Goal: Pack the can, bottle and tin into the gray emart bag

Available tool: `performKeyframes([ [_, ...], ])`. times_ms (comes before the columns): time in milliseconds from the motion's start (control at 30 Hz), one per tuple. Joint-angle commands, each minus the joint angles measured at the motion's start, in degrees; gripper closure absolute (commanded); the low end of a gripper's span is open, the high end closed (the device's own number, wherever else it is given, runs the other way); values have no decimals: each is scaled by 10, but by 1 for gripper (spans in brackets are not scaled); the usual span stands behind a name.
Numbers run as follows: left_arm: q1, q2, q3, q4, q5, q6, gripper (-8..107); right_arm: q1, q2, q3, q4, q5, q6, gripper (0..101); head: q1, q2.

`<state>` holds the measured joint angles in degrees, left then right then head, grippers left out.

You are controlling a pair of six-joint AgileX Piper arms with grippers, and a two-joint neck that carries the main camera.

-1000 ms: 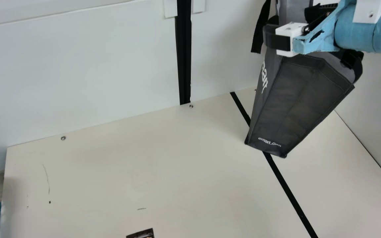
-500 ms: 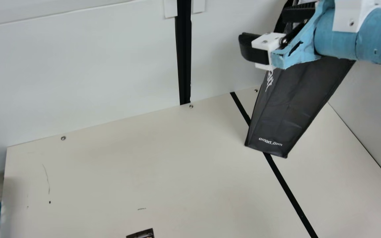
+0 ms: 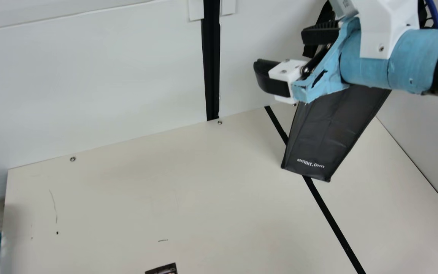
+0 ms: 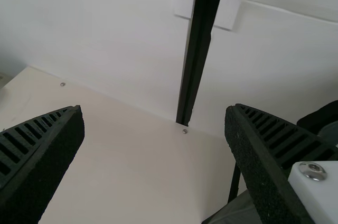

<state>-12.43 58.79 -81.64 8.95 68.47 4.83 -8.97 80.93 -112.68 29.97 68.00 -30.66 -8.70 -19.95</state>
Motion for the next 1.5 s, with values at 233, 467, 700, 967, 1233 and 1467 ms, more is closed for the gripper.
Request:
performKeyframes([
  [233, 0, 0, 0, 0, 0, 0, 9, 22, -41, 86, 4, -30, 2, 10, -13, 0],
  [467, 0, 0, 0, 0, 0, 0, 9, 32, -74, 143, 8, -50, 0, 10, -13, 0],
  [700, 0, 0, 0, 0, 0, 0, 9, 34, -108, 191, -4, -75, -3, 10, -13, 0],
  [967, 0, 0, 0, 0, 0, 0, 9, 45, -151, 249, -56, -115, 9, 10, -13, 0],
  [1233, 0, 0, 0, 0, 0, 0, 9, 64, -190, 304, -118, -141, 53, 10, -13, 0],
  [1467, 0, 0, 0, 0, 0, 0, 9, 79, -214, 342, -164, -166, 94, 10, -13, 0],
])
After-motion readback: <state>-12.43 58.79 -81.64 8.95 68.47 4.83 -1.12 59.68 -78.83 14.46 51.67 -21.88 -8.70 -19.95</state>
